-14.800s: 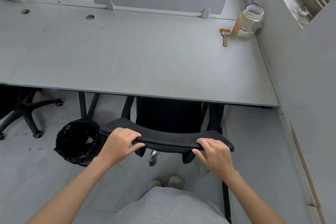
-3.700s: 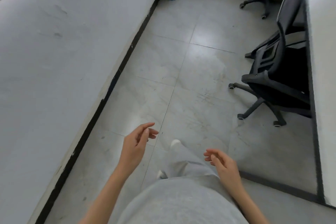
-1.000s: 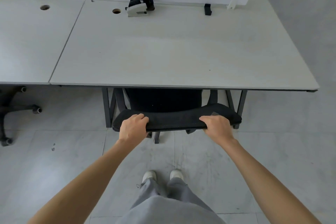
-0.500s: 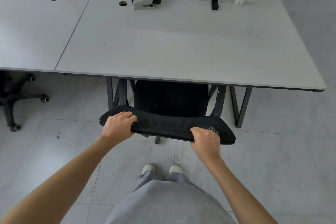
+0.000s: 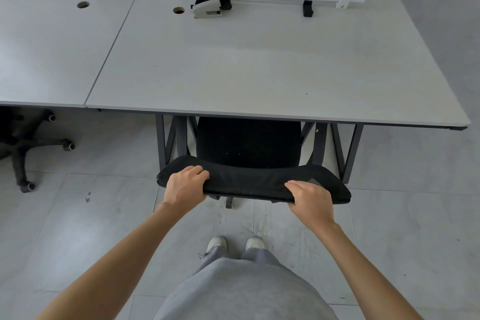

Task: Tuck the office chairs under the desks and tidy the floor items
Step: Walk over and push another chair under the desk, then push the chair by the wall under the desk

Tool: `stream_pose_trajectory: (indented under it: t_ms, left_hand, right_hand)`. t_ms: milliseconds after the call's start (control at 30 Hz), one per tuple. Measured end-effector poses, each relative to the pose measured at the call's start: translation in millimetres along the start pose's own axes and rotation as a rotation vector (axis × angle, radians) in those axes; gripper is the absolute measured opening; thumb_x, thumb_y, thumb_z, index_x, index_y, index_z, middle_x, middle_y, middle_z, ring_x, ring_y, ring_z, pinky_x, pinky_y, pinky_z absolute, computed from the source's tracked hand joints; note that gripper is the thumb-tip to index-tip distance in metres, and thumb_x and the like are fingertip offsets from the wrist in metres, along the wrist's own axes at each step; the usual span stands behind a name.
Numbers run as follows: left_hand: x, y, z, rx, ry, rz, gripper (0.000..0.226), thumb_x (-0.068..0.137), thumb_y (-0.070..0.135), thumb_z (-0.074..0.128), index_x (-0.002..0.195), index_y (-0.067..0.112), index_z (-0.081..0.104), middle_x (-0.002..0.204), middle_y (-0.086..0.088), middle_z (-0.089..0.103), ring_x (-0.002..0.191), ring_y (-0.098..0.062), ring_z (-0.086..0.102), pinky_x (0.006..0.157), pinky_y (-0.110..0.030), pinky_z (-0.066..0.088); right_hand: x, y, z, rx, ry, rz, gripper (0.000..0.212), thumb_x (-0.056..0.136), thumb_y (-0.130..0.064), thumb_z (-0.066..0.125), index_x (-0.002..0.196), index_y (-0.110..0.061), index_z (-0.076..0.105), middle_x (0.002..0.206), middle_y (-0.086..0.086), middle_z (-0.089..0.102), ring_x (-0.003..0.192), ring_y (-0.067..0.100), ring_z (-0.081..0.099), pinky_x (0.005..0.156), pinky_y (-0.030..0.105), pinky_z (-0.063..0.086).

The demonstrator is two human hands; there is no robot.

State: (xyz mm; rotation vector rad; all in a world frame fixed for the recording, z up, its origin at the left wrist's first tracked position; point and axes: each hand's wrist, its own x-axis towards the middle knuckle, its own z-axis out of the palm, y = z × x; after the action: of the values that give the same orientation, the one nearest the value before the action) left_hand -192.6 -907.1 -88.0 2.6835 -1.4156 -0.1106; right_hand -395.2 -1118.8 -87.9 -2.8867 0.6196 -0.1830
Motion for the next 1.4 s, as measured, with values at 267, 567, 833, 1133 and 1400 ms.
stream_pose_trajectory:
  t_ms: [267, 567, 833, 1133, 1400]
  left_hand:
    - [-3, 9, 4, 0.001, -0.017, -0.034, 0.022, 0.055, 0.018, 0.081, 0.07, 0.017, 0.066, 0.063, 0.004, 0.061, 0.057, -0.017, 0.057, 0.037, -0.02, 0.032]
    - [-35, 13, -22, -0.387, 0.091, -0.027, 0.027, 0.079, 0.014, 0.068, 0.106, 0.016, 0.067, 0.103, 0.001, 0.07, 0.095, -0.015, 0.064, 0.085, -0.024, 0.045]
    - [-184, 22, -18, -1.045, 0.442, -0.867, 0.034, 0.089, 0.001, 0.054, 0.097, 0.033, 0.062, 0.092, 0.017, 0.068, 0.08, -0.001, 0.067, 0.071, -0.007, 0.047]
    - [-322, -33, 1, -1.18, 0.772, -1.431, 0.031, 0.093, -0.001, 0.044, 0.096, 0.023, 0.063, 0.084, 0.016, 0.072, 0.075, -0.005, 0.067, 0.068, -0.01, 0.05]
    - [-334, -171, -40, -1.207, 1.004, -1.369, 0.019, 0.091, 0.012, 0.049, 0.1, 0.022, 0.063, 0.086, 0.011, 0.073, 0.079, -0.009, 0.067, 0.073, -0.013, 0.049]
  right_hand:
    - [2, 9, -5, -0.018, -0.022, 0.009, 0.039, 0.041, -0.006, 0.086, 0.078, -0.012, 0.074, 0.071, -0.003, 0.073, 0.061, 0.016, 0.069, 0.049, 0.019, 0.049]
    - [6, -33, -31, 0.454, -0.261, -0.099, 0.04, 0.086, -0.027, 0.056, 0.125, -0.019, 0.057, 0.127, -0.009, 0.058, 0.118, -0.001, 0.048, 0.099, 0.014, 0.037]
    - [18, -163, 8, 0.975, -0.702, -0.115, 0.027, 0.084, -0.02, 0.053, 0.108, -0.022, 0.063, 0.107, -0.012, 0.067, 0.1, 0.0, 0.061, 0.087, 0.014, 0.045]
    - [28, -289, 75, 0.85, -1.038, -0.194, 0.032, 0.089, 0.003, 0.051, 0.095, -0.026, 0.063, 0.097, -0.003, 0.07, 0.087, 0.001, 0.066, 0.08, 0.015, 0.048]
    - [79, -406, 102, 0.81, -1.08, -0.268, 0.026, 0.089, 0.004, 0.05, 0.099, -0.014, 0.066, 0.096, -0.001, 0.071, 0.086, 0.005, 0.067, 0.077, 0.015, 0.05]
